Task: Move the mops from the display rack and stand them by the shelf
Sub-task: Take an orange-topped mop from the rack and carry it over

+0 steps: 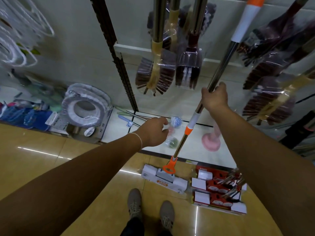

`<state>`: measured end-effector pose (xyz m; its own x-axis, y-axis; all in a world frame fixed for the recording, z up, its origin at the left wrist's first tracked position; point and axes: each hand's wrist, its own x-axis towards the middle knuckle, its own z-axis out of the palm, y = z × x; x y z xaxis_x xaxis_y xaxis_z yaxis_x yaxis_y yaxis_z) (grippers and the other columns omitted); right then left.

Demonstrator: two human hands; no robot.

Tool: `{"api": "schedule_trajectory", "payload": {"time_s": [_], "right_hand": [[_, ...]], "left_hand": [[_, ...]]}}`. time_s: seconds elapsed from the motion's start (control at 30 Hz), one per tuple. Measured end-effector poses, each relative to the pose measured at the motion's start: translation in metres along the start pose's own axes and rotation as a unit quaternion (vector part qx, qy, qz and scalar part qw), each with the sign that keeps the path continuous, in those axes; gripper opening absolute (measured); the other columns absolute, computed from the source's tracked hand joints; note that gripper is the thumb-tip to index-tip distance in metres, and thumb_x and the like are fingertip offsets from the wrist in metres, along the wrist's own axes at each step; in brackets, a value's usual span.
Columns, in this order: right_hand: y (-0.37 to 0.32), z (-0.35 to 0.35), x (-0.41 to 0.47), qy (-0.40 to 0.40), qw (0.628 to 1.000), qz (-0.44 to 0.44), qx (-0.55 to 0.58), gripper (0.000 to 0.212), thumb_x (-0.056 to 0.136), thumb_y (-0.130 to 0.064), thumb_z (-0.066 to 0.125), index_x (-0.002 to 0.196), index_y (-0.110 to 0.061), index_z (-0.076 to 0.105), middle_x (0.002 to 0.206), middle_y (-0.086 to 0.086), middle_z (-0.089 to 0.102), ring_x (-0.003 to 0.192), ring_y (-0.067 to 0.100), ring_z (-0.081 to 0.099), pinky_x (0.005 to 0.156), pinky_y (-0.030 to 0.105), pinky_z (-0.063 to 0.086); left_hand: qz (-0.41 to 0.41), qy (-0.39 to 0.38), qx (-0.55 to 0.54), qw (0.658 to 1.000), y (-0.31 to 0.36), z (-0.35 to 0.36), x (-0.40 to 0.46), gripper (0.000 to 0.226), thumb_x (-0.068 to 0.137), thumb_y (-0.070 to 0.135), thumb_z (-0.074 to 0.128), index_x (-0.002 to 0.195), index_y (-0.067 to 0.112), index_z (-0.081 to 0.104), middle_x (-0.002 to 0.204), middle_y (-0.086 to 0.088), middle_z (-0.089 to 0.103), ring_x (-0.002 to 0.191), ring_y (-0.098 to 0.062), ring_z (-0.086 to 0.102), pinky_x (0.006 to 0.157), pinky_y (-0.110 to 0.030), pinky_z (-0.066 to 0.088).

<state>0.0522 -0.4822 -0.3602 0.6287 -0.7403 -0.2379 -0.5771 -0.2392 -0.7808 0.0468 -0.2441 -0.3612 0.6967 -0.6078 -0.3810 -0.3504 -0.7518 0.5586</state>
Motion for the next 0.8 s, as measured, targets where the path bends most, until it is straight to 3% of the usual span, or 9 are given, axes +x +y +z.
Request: {"api": "schedule_trajectory", "payload": {"time_s": [0.17, 0.23, 0.3, 0.4, 0.57, 0.7, 0.8], "right_hand": [[0.005, 0.0, 0.014, -0.015, 0.998, 0.018, 0.064, 0.076, 0.095, -0.035, 0.06, 0.155, -0.012, 0.02, 0.125, 0.005, 0.057, 0.106, 0.021, 0.057, 0.091, 0.03, 0.046], [0.005, -0.002, 0.016, -0.024, 0.997, 0.015, 0.071, 0.064, 0.094, -0.037, 0.06, 0.149, -0.017, 0.033, 0.114, 0.0, 0.056, 0.096, 0.018, 0.058, 0.078, 0.024, 0.047], [0.005, -0.004, 0.017, -0.023, 0.998, -0.001, 0.063, 0.04, 0.094, -0.038, 0.058, 0.129, -0.021, 0.049, 0.105, -0.001, 0.056, 0.092, 0.019, 0.058, 0.068, 0.022, 0.043], [0.007, -0.006, 0.01, -0.004, 0.998, -0.022, 0.052, 0.021, 0.097, -0.036, 0.055, 0.11, -0.02, 0.055, 0.101, 0.002, 0.058, 0.095, 0.025, 0.059, 0.076, 0.027, 0.042], [0.013, -0.01, -0.042, 0.015, 0.996, -0.08, 0.038, 0.022, 0.097, -0.029, 0.057, 0.109, -0.011, 0.058, 0.09, 0.002, 0.062, 0.086, 0.025, 0.06, 0.08, 0.036, 0.049], [0.017, -0.017, -0.093, -0.026, 0.992, -0.121, 0.031, 0.021, 0.096, -0.03, 0.058, 0.107, -0.012, 0.057, 0.086, -0.001, 0.063, 0.088, 0.028, 0.063, 0.08, 0.036, 0.05], [0.021, -0.03, -0.125, -0.066, 0.988, -0.136, 0.005, 0.014, 0.095, -0.033, 0.058, 0.1, -0.02, 0.054, 0.078, -0.01, 0.06, 0.084, 0.023, 0.063, 0.075, 0.033, 0.049]], "left_hand": [[-0.006, 0.0, -0.004, 1.0, -0.006, 0.006, 0.005, 0.035, 0.094, 0.025, 0.056, 0.127, 0.012, 0.055, 0.118, -0.01, 0.062, 0.102, -0.023, 0.058, 0.084, -0.025, 0.041], [-0.009, -0.005, -0.01, 1.0, -0.004, 0.009, 0.006, 0.036, 0.094, 0.025, 0.056, 0.127, 0.012, 0.054, 0.119, -0.011, 0.061, 0.102, -0.022, 0.058, 0.086, -0.027, 0.044], [-0.012, -0.009, -0.015, 1.0, -0.001, 0.012, 0.007, 0.036, 0.094, 0.026, 0.055, 0.128, 0.012, 0.054, 0.12, -0.011, 0.061, 0.103, -0.022, 0.058, 0.087, -0.028, 0.045], [-0.01, -0.01, -0.013, 1.0, 0.003, 0.017, 0.008, 0.035, 0.095, 0.026, 0.054, 0.127, 0.013, 0.055, 0.12, -0.01, 0.061, 0.099, -0.02, 0.057, 0.081, -0.024, 0.041], [-0.014, -0.025, -0.009, 1.0, 0.015, 0.03, 0.004, 0.03, 0.094, 0.025, 0.053, 0.121, 0.013, 0.057, 0.116, -0.011, 0.063, 0.098, -0.023, 0.058, 0.08, -0.026, 0.043], [-0.018, -0.03, -0.006, 0.999, 0.032, 0.039, -0.004, 0.03, 0.095, 0.025, 0.052, 0.118, 0.008, 0.058, 0.111, -0.013, 0.065, 0.098, -0.026, 0.059, 0.086, -0.032, 0.047], [-0.017, -0.036, -0.01, 0.999, 0.039, 0.046, -0.018, 0.031, 0.095, 0.027, 0.052, 0.12, 0.009, 0.056, 0.112, -0.013, 0.064, 0.1, -0.026, 0.058, 0.082, -0.028, 0.044]]}}
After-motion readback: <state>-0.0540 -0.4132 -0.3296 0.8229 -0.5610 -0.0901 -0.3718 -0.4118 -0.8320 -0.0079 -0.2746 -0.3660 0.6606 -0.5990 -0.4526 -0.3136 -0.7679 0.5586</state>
